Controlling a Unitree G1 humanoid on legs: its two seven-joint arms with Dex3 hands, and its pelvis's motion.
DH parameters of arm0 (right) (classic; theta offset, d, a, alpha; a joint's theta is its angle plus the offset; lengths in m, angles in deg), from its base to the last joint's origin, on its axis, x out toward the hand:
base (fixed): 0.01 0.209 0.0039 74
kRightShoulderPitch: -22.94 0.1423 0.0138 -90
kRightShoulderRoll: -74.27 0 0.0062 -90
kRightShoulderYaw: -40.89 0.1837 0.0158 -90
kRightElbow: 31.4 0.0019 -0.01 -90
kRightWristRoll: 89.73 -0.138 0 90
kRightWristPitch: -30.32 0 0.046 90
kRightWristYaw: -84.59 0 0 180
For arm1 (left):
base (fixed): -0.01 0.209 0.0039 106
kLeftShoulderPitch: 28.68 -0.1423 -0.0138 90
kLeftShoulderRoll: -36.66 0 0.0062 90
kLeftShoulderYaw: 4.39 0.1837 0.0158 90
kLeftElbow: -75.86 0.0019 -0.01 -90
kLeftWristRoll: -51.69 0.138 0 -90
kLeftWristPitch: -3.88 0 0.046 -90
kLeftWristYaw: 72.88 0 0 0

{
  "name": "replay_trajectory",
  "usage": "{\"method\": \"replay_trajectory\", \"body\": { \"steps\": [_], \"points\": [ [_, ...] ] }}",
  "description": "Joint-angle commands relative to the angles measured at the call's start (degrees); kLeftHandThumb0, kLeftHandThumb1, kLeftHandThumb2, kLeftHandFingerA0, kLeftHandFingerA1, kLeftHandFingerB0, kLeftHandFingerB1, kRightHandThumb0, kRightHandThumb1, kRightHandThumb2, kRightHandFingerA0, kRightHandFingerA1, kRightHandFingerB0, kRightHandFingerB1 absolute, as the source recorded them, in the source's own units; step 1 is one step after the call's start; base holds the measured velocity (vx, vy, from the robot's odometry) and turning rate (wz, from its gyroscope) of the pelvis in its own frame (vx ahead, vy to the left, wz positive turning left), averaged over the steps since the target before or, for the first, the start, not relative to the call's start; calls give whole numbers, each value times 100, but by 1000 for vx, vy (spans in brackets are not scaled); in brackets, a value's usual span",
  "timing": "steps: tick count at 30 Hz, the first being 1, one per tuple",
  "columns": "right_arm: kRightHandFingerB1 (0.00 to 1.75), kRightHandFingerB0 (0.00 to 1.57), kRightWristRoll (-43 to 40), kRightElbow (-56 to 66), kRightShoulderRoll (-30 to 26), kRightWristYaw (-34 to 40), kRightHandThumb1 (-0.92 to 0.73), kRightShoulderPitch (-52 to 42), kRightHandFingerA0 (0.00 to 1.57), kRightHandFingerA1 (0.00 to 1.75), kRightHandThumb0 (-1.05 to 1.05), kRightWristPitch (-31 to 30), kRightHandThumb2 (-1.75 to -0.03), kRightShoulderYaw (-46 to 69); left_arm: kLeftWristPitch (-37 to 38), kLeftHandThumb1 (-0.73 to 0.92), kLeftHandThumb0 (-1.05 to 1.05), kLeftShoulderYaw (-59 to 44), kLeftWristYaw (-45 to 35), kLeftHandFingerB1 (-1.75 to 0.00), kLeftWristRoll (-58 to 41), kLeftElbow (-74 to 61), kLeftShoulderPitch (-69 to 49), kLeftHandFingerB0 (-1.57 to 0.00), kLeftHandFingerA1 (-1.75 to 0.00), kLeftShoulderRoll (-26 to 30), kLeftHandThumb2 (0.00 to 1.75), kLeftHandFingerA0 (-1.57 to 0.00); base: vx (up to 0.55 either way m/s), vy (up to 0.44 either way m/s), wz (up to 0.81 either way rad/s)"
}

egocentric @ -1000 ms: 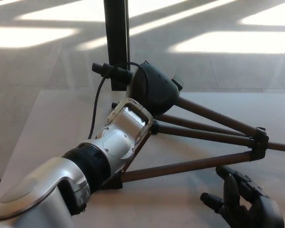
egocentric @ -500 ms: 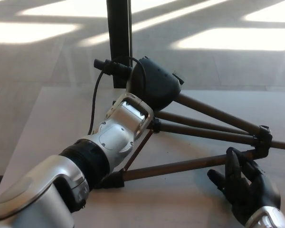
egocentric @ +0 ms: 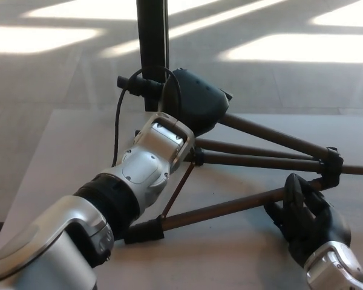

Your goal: Use both hands of the robot to pick up the tripod lying in the middle of the desk and make it stand upright on the desk

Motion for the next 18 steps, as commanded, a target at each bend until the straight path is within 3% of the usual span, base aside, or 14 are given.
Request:
{"method": "replay_trajectory", "body": {
  "steps": [1,2,3,11,12,15,17,18],
  "points": [
    [68,37,-117,-469,2041,778,-46,-1306,24,75,-60,-111,-90,-517,403,44,-26,-309,3,-81,-285,-285,13,-82,-174,77,55,-93,0,0,0],
    [69,38,-87,-513,2081,809,-44,-1348,25,76,-59,-35,-90,-552,367,44,-25,-311,-21,-83,-266,-313,26,-81,-175,93,55,-93,0,0,0],
    [69,33,-72,-550,2099,812,-62,-1362,19,101,-60,2,-57,-577,373,44,-23,-307,-62,-84,-261,-315,43,-81,-173,115,55,-93,0,0,0],
    [70,31,-166,-573,1819,654,-63,-1671,19,105,-72,-215,-59,-1032,477,45,-22,-308,-41,-84,-203,-298,97,-84,-175,155,55,-93,0,0,0],
    [69,34,-130,-555,1746,667,-51,-1704,33,85,-72,-268,-96,-1121,471,46,-21,-310,-94,-85,-203,-333,91,-83,-174,155,56,-93,0,0,0],
    [69,34,-247,-577,1677,583,-54,-1752,35,91,-79,-338,-96,-1187,445,44,-24,-323,-148,-84,-207,-351,97,-83,-174,156,54,-93,0,0,0],
    [70,42,-305,-446,1659,601,-54,-1940,41,95,-75,-404,-98,-1337,444,45,-25,-322,-104,-83,-187,-298,117,-83,-175,150,54,-92,0,0,0],
    [74,59,-409,-275,1642,649,-64,-2140,44,119,-72,-557,-60,-1458,419,43,-25,-338,-229,-84,-203,-336,137,-83,-175,158,54,-91,0,0,0]
  ]
}}
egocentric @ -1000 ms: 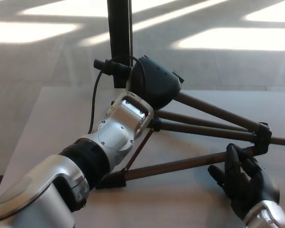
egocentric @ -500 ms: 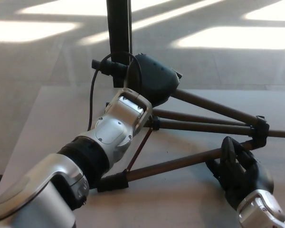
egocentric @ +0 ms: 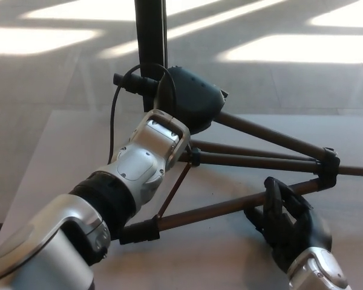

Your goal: Use both hands of the robot to pick up the tripod lying in the middle of the desk and make it stand upright on the desk

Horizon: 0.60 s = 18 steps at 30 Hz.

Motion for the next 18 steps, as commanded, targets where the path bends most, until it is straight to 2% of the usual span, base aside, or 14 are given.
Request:
{"method": "replay_trajectory", "body": {
  "steps": [1,3,4,5,8,9,10,13,14,15,16,17,18],
  "points": [
    [80,54,-460,-184,1639,465,-65,-2050,40,120,-70,-827,-61,-760,310,44,-26,-132,-219,-84,-87,-278,196,-84,-175,120,54,-91,0,0,0],
    [80,54,-496,-153,1611,479,-65,-2092,40,120,-70,-807,-61,-817,311,44,-26,-126,-225,-84,-75,-276,202,-84,-175,124,54,-91,0,0,0],
    [89,50,-459,-88,1524,456,-68,-2241,42,120,-70,-778,-61,-982,338,45,-24,-101,-171,-80,-36,-262,212,-85,-175,159,54,-91,0,0,0],
    [90,43,-445,13,1404,413,-69,-2377,35,122,-73,-826,-62,-1151,329,47,-24,-77,-168,-80,0,-240,229,-84,-174,180,55,-91,0,0,0],
    [87,49,-620,338,1260,543,-68,-2657,40,117,-72,-1032,-62,-1331,315,47,-24,-80,-259,-79,7,-153,309,-84,-173,214,55,-91,0,0,0],
    [83,48,-678,429,1237,572,-67,-2750,42,119,-70,-1032,-60,-1370,338,47,-23,-99,-247,-76,-11,-153,316,-84,-172,229,56,-92,0,0,0],
    [77,45,-730,543,1192,596,-67,-2857,41,116,-70,-1049,-61,-1425,345,47,-22,-110,-219,-81,-9,-175,322,-83,-175,249,56,-93,0,0,0],
    [81,48,-835,767,1015,600,-67,-3096,38,117,-71,-1106,-61,-1556,318,48,-24,-90,-327,-81,31,-226,371,-81,-175,295,56,-91,0,0,0],
    [81,50,-873,791,916,526,-52,-3158,51,106,-77,-1145,-86,-1567,320,47,-25,-71,-310,-82,70,-224,410,-82,-175,318,56,-92,0,0,0],
    [81,50,-900,804,868,504,-52,-3185,51,106,-77,-1154,-86,-1582,322,47,-25,-65,-297,-82,85,-223,423,-82,-175,327,56,-92,0,0,0],
    [81,50,-946,838,852,544,-51,-3285,50,104,-76,-1117,-86,-1584,380,46,-26,-130,-201,-83,27,-227,436,-84,-175,348,55,-93,0,0,0],
    [86,48,-945,836,848,543,-67,-3308,39,117,-72,-1063,-61,-1600,387,46,-27,-141,-192,-82,21,-225,450,-84,-175,357,55,-92,0,0,0],
    [86,48,-932,826,848,532,-67,-3324,39,117,-72,-993,-61,-1621,389,46,-27,-145,-194,-82,22,-220,469,-84,-175,367,55,-92,0,0,0]
  ]
}}
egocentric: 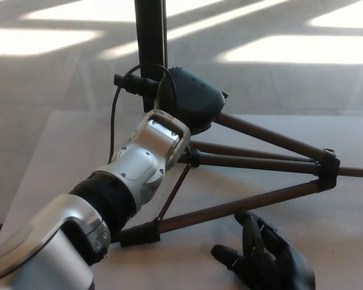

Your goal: Use both hands of the robot to pick up the tripod lying in the middle of the desk and make it stand upright on the desk

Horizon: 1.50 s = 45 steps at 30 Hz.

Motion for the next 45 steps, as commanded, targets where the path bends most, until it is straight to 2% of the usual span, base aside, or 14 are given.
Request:
{"method": "replay_trajectory", "body": {
  "steps": [1,2,3,11,16,18,19,22,24,26,27,32,34,45],
  "points": [
    [85,47,-497,-285,916,632,-67,-1875,38,117,-72,-1065,-61,-516,405,47,-25,-158,-152,-82,-5,-201,499,-82,-173,365,56,-92,0,0,0],
    [84,46,-509,-300,941,671,-66,-1838,35,116,-72,-1034,-61,-464,441,47,-25,-175,-179,-81,-30,-192,540,-81,-174,367,56,-92,0,0,0],
    [73,42,-526,-268,1117,956,-55,-1765,41,95,-75,-968,-99,-384,468,47,-29,-244,-155,-81,-86,-201,594,-81,-175,385,56,-92,0,0,0],
    [64,13,-408,-412,1133,917,-69,-1417,13,93,-71,-385,-60,-244,523,46,-24,-168,-90,-83,83,-174,810,-84,-173,555,57,-95,0,0,0],
    [48,3,-639,-421,1142,643,-56,-1123,15,65,-81,48,-94,38,618,46,-22,-222,-179,-77,13,-268,863,-84,-169,705,58,-96,0,0,0],
    [45,10,-771,-439,1134,441,-71,-864,10,68,-81,375,-61,292,598,48,-22,-234,-227,-78,46,-371,887,-84,-170,809,58,-95,0,0,0],
    [52,0,-1013,-453,1071,234,-33,-662,2,55,-41,434,-97,503,600,48,-23,-277,-189,-82,31,-415,899,-85,-174,857,57,-96,0,0,0],
    [52,0,-1105,-421,1098,190,-34,-568,2,55,-41,583,-97,589,612,49,-21,-315,-261,-86,-1,-461,906,-84,-175,879,58,-96,0,0,0],
    [49,9,-1100,-322,1020,293,-73,-270,7,69,-82,593,-63,679,647,48,-21,-332,-300,-88,-14,-519,864,-85,-174,921,58,-96,0,0,0],
    [49,7,-1093,-335,1034,339,-73,-125,6,68,-82,709,-63,766,598,47,-23,-343,-202,-80,16,-595,763,-86,-174,909,57,-96,0,0,0],
    [53,0,-1122,-389,1036,235,-38,-70,2,56,-41,802,-100,821,552,47,-24,-337,-241,-78,37,-658,726,-85,-173,905,57,-94,0,0,0],
    [53,0,-1231,-566,890,101,-39,350,3,56,-41,760,-101,1035,422,46,-23,-393,-397,-74,35,-944,510,-85,-173,878,56,-94,0,0,0],
    [45,14,-1125,-718,976,308,-71,682,7,66,-77,864,-61,1109,464,45,-23,-427,-412,-72,-15,-1023,403,-85,-173,854,56,-97,0,0,0],
    [58,20,-819,-2059,1207,1054,-52,2101,11,68,-77,903,-89,1347,258,44,-23,-543,-496,-80,-30,-1100,305,-83,-165,548,58,-95,0,0,0]
  ]
}}
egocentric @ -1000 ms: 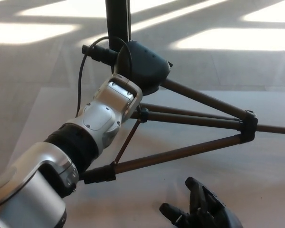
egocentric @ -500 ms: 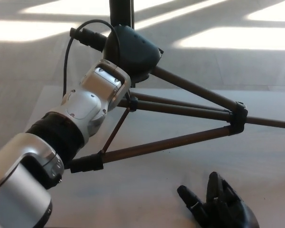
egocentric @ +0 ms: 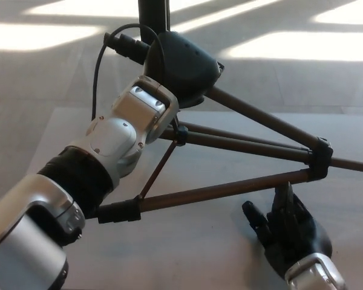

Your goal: Use both hands of the robot to pick up the tripod lying in the middle of the desk and make it stand upright on the desk

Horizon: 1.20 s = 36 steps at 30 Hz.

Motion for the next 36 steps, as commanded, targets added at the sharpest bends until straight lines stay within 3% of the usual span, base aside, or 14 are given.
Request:
{"method": "replay_trajectory", "body": {
  "steps": [1,10,13,16,17,19,20,21,22,27,32,33,35,36],
  "points": [
    [58,20,231,-836,1185,882,-52,667,11,68,-78,157,-90,215,-174,43,-26,-278,57,-81,-74,-173,64,-84,-165,-113,59,-95,0,0,0],
    [55,12,327,-1793,1103,555,-52,1210,0,60,-81,140,-92,307,-176,45,-23,-303,43,-81,-15,-141,36,-83,-173,-142,56,-95,0,0,0],
    [45,12,338,-2110,969,336,-55,1227,0,31,-91,60,-93,313,-204,46,-23,-317,-92,-83,15,-133,85,-82,-173,-139,57,-96,0,0,0],
    [35,0,366,-2324,904,216,-51,1223,0,31,-89,108,-90,365,-195,45,-25,-326,-98,-79,31,-134,99,-84,-170,-181,58,-96,0,0,0],
    [45,1,354,-2367,898,241,-56,1241,0,44,-83,119,-58,411,-190,44,-25,-323,-41,-79,46,-127,85,-85,-169,-200,57,-95,0,0,0],
    [45,1,363,-2387,899,237,-56,1223,0,44,-83,129,-58,438,-192,44,-25,-319,-19,-79,61,-129,57,-85,-169,-225,57,-95,0,0,0],
    [52,6,298,-2386,935,457,-52,1336,4,79,-81,95,-56,544,-168,46,-25,-343,-42,-79,24,-149,17,-85,-171,-235,58,-98,0,0,0],
    [54,11,257,-2393,938,563,-47,1440,33,83,-85,74,-84,616,-157,46,-25,-370,-16,-79,-6,-181,-40,-86,-173,-247,57,-98,0,0,0],
    [53,20,283,-2438,925,495,-56,1462,38,103,-73,124,-57,623,-175,46,-24,-355,-30,-80,23,-184,-38,-85,-173,-246,57,-95,0,0,0],
    [51,31,369,-2552,842,353,-59,1539,59,90,-65,266,-58,758,-254,47,-24,-307,-78,-82,100,-295,-197,-84,-173,-329,57,-94,0,0,0],
    [56,37,529,-2762,664,23,-79,1827,63,116,-49,400,-63,793,-248,47,-27,-402,-176,-79,7,-397,-227,-83,-173,-367,56,-93,0,0,0],
    [97,89,601,-2795,643,101,-63,1884,115,168,-42,463,-77,803,-271,47,-29,-381,-192,-78,52,-407,-230,-83,-175,-365,56,-92,0,0,0],
    [97,89,710,-2842,627,218,-63,1965,115,168,-42,566,-77,827,-298,47,-29,-340,-225,-78,123,-427,-231,-83,-175,-356,56,-92,0,0,0],
    [123,96,746,-2907,608,226,-62,2022,124,171,-39,597,-84,850,-284,48,-28,-336,-194,-78,133,-405,-232,-83,-175,-353,56,-92,0,0,0]
  ]
}}
